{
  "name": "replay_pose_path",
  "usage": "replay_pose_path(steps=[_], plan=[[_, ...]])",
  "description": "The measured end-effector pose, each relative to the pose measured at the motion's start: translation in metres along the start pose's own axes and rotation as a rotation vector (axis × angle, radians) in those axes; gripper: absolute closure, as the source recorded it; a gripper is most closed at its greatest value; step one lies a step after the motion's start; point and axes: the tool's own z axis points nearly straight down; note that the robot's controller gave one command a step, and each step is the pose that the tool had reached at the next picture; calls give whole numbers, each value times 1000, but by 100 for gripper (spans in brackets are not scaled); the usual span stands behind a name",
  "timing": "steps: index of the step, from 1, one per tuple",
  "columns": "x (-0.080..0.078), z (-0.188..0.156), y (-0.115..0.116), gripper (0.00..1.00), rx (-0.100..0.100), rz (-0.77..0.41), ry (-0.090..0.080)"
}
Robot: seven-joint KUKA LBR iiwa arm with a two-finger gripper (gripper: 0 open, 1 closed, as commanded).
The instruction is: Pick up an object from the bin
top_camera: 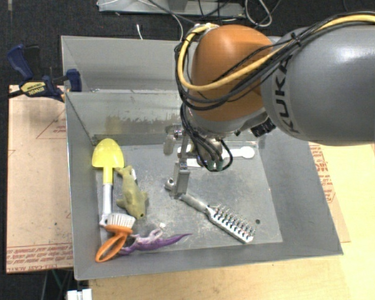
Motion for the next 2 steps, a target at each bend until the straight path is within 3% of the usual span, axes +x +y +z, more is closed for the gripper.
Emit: replay_pose_path(steps=[1,2], plan=[[0,0,0,0,0,0,-1],[10,23,15,0,0,-39,-10]])
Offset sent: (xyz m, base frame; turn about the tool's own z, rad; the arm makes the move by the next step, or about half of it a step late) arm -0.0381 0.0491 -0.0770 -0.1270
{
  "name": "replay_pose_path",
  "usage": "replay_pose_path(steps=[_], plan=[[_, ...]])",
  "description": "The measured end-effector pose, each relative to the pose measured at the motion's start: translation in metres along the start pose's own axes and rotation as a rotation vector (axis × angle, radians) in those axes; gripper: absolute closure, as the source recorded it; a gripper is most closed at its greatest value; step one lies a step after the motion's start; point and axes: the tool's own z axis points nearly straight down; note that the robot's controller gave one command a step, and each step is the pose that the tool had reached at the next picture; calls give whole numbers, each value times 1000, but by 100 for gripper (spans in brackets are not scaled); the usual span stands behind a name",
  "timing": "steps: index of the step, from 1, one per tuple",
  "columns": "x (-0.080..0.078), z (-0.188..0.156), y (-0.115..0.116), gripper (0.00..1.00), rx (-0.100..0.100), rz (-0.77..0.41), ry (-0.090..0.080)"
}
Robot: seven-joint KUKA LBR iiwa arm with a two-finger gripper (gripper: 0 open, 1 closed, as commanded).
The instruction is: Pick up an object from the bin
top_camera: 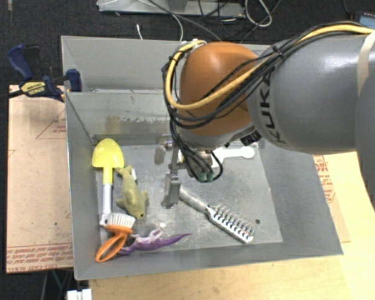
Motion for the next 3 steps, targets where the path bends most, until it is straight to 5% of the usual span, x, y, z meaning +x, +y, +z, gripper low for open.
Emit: replay_pose_path(steps=[1,2,3], plan=[[-15,-33,-50,0,0,-146,-10],[-14,78,64,0,-6,-198,8],[-6,73,44,0,-8,-225,11]])
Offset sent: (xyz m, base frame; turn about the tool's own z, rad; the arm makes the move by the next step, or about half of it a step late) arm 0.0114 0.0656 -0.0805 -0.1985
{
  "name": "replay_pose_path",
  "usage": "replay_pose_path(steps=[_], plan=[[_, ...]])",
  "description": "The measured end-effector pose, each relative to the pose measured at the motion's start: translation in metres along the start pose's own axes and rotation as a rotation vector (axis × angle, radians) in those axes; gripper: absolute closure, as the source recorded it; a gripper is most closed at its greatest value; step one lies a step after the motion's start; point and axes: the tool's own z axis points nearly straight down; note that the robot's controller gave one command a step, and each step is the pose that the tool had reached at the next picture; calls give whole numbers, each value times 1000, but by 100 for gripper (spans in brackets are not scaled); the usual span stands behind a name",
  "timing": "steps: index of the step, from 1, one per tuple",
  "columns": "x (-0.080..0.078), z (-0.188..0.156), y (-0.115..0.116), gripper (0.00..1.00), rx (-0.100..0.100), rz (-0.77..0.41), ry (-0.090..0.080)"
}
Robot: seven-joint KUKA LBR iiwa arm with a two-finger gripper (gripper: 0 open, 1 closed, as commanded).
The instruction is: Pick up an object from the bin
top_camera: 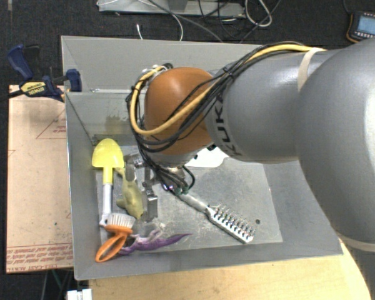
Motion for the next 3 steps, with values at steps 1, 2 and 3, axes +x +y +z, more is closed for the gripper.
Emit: replay_pose_path(steps=[1,2,3], plan=[[5,10,27,0,-1,-189,0],[-17,14,-43,0,1,144,-6],[-16,16,14,0,-4,54,-2]])
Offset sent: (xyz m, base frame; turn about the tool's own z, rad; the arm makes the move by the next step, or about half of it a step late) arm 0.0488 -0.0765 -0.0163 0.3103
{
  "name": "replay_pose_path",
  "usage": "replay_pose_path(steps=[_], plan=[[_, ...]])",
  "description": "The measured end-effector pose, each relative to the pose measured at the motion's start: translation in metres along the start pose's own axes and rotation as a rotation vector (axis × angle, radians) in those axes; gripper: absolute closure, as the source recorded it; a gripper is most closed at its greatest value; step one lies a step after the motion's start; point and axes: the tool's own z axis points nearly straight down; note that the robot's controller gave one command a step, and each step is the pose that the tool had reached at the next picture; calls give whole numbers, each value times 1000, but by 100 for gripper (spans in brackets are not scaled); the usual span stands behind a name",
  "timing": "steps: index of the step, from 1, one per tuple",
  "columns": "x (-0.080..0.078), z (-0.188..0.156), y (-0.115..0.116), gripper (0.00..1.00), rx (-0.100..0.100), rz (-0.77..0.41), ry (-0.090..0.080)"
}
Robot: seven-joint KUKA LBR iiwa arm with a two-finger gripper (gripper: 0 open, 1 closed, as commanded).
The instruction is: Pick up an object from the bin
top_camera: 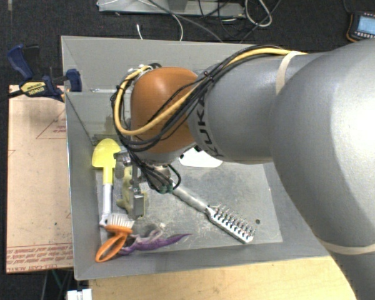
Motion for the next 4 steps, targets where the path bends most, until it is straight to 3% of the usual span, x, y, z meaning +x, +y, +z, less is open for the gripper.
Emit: replay_pose_path(steps=[1,2,3,4], plan=[[24,31,-82,100,7,203,-9],[24,31,-82,100,7,203,-9],[13,4,-74,0,5,225,-13],[13,5,-74,0,6,226,-11]])
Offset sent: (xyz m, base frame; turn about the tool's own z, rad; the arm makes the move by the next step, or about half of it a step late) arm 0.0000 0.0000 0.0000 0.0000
